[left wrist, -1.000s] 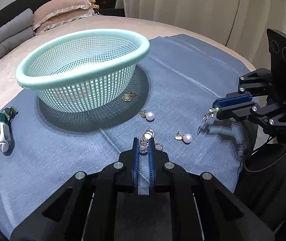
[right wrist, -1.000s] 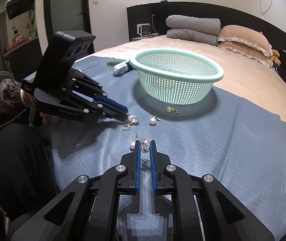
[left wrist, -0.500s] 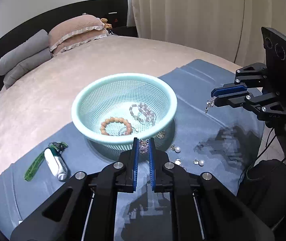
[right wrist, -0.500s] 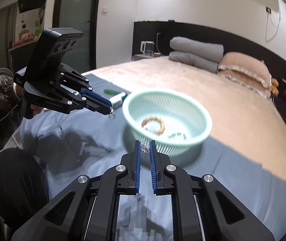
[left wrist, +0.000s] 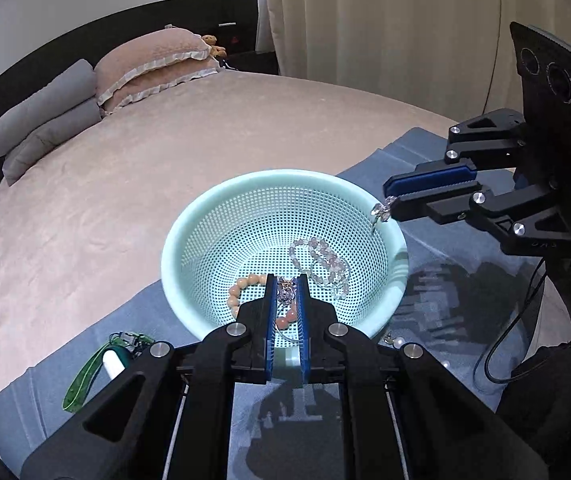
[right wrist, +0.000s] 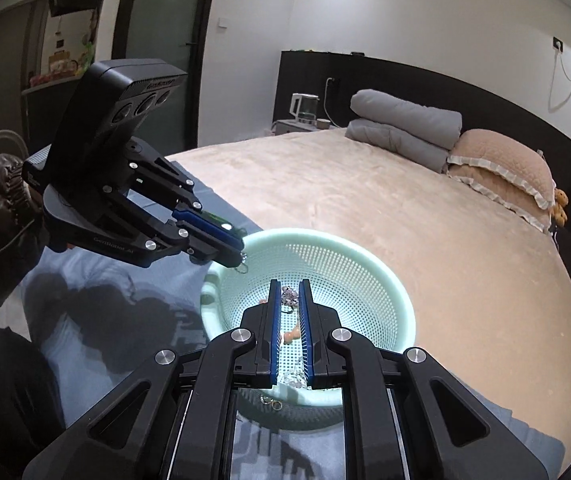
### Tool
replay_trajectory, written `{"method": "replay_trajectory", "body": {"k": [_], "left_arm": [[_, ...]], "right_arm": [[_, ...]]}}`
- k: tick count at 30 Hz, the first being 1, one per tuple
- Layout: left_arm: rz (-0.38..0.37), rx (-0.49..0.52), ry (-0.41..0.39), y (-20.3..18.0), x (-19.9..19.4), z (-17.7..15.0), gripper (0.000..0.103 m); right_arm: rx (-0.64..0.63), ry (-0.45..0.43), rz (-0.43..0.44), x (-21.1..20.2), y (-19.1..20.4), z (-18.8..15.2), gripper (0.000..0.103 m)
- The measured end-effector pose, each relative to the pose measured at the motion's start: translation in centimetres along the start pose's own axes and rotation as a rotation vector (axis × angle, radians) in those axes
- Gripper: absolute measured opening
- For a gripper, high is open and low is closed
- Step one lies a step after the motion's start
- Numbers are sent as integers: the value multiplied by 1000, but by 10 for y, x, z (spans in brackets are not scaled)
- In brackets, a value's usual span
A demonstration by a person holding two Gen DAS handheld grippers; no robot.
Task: Organize jewelry
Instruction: 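Lift both held earrings and carry them over the green basket, then open both tools to drop the earrings into the basket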
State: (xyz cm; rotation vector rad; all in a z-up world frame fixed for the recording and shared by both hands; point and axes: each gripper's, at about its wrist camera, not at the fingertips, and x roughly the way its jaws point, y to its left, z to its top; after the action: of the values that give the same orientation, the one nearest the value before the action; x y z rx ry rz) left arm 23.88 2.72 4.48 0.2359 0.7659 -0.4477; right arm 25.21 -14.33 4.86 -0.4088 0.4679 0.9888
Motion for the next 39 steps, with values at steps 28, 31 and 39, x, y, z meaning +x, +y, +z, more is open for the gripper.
{"method": "replay_trajectory", "body": {"k": [28, 31, 39], "left_arm": [[5, -52, -34, -4, 7, -28, 98], [-18, -92, -38, -5, 3, -37, 97], [-39, -75, -9, -19, 6, -54, 97]], "right_arm": [[193, -76, -33, -6, -30, -43, 86], [210, -75, -50, -11, -30, -49, 88], [166, -59, -49, -20, -15, -64, 88]]}}
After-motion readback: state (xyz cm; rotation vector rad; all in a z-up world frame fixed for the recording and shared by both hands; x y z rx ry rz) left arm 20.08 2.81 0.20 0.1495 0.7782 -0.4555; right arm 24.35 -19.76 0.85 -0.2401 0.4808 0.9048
